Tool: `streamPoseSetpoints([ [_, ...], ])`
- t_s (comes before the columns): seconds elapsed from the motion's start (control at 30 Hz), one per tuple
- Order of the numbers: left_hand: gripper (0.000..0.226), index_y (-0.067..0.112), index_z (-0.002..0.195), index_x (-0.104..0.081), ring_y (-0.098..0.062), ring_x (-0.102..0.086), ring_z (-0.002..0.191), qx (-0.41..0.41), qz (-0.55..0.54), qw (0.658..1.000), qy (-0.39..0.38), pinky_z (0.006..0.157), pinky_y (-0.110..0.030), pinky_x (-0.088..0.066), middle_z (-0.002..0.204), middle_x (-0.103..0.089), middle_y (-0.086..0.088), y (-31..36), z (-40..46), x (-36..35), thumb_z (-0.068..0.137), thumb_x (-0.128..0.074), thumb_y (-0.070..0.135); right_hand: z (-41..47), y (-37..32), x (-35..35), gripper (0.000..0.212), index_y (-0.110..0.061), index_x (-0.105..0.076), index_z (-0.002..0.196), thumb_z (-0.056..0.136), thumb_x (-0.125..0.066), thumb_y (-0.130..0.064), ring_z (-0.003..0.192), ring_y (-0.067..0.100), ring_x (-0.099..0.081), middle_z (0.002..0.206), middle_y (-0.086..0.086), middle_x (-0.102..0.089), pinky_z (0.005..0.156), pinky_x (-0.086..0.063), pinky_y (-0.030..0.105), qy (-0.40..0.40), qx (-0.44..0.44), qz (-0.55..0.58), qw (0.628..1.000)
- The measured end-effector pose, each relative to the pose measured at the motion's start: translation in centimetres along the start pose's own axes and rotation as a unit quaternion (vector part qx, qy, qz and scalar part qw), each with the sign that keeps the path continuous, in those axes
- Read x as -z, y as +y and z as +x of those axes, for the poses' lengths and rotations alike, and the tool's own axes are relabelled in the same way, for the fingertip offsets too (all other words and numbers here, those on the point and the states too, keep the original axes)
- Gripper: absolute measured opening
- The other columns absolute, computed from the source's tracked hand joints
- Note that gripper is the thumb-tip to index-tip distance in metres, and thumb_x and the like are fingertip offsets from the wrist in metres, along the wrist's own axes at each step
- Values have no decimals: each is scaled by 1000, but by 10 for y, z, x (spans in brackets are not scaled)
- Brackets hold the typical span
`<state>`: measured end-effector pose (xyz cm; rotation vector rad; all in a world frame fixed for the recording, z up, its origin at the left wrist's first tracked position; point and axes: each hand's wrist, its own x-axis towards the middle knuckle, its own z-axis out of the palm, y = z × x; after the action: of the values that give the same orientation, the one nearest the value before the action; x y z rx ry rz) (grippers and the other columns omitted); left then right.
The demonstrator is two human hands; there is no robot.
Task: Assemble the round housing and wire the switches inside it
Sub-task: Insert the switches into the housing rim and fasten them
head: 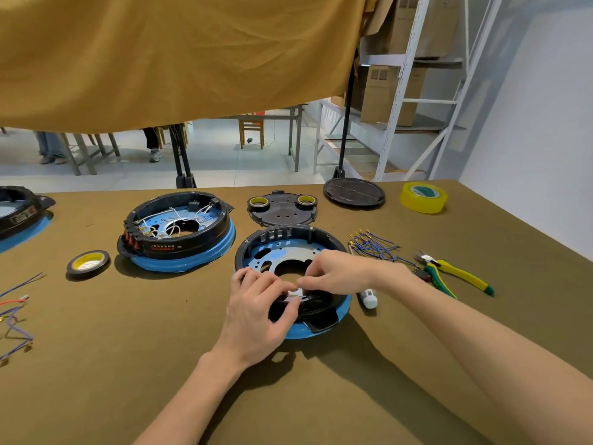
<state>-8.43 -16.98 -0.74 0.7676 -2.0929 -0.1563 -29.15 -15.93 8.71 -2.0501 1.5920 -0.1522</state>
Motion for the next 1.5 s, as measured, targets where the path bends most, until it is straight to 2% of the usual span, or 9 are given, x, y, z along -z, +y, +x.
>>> streamPoseSetpoints([
  [0.07,26,29,105,-72,-4,-56,99,-19,7,1000,-11,111,-36,-31,95,-66,16,-1,-2,-1,93,-63,50,-1,1,13,33,-19,-78,97,102,-58,-44,76,16,-66,85,-1,-72,75,-55,31,-57,-4,12,998],
  [0.13,28,31,105,-73,-3,-57,99,-24,5,1000,-14,110,-38,-33,96,-67,17,-2,-3,-2,92,-64,53,-1,3,24,29,-20,-79,114,99,-65,-41,100,4,-69,107,-11,-77,96,-55,26,-89,-6,25,996],
  [0.2,28,31,104,-73,-4,-56,98,-23,-6,1000,-13,107,-39,-35,95,-68,17,-3,-3,-1,94,-63,55,2,4,27,29,-21,-78,117,97,-68,-40,107,2,-67,112,-13,-77,103,-53,28,-105,-2,26,994],
  [0.37,23,30,99,-73,-4,-54,97,-11,-12,1000,-14,104,-38,-35,93,-68,18,-2,-2,-1,91,-66,51,7,9,24,31,-20,-78,118,97,-69,-41,109,4,-67,114,-11,-76,104,-51,29,-95,3,54,994],
  [0.53,16,27,92,-72,-6,-54,95,3,-3,1000,-6,111,-50,-35,89,-66,17,5,1,-5,85,-69,41,7,12,23,28,-18,-77,119,99,-66,-35,107,3,-68,112,-10,-77,101,-51,24,-97,9,82,992],
  [0.9,21,25,104,-74,-9,-60,102,-10,-21,1000,7,116,-57,-32,98,-68,11,6,-2,-3,86,-69,34,11,13,24,26,-17,-76,122,101,-65,-29,117,8,-65,119,-7,-75,115,-43,37,-106,1,116,988],
  [1.37,21,27,106,-76,-9,-60,98,-9,-22,1000,-18,120,-61,-27,95,-65,8,0,-1,2,88,-67,33,13,11,18,26,-14,-78,115,102,-62,-29,111,14,-69,113,0,-77,109,-48,35,-96,-18,116,988],
  [1.43,21,28,106,-75,-8,-59,97,-9,-28,999,-16,120,-61,-27,94,-64,8,-1,-2,2,88,-67,33,13,8,15,27,-11,-78,108,103,-60,-31,99,13,-72,103,4,-78,99,-55,32,-73,-13,86,994],
  [1.5,20,28,105,-75,-7,-58,96,-10,-29,999,-13,119,-61,-28,93,-63,9,0,0,2,88,-66,33,17,1,13,28,-8,-76,100,104,-58,-28,78,14,-70,89,8,-76,79,-59,30,18,7,71,997],
])
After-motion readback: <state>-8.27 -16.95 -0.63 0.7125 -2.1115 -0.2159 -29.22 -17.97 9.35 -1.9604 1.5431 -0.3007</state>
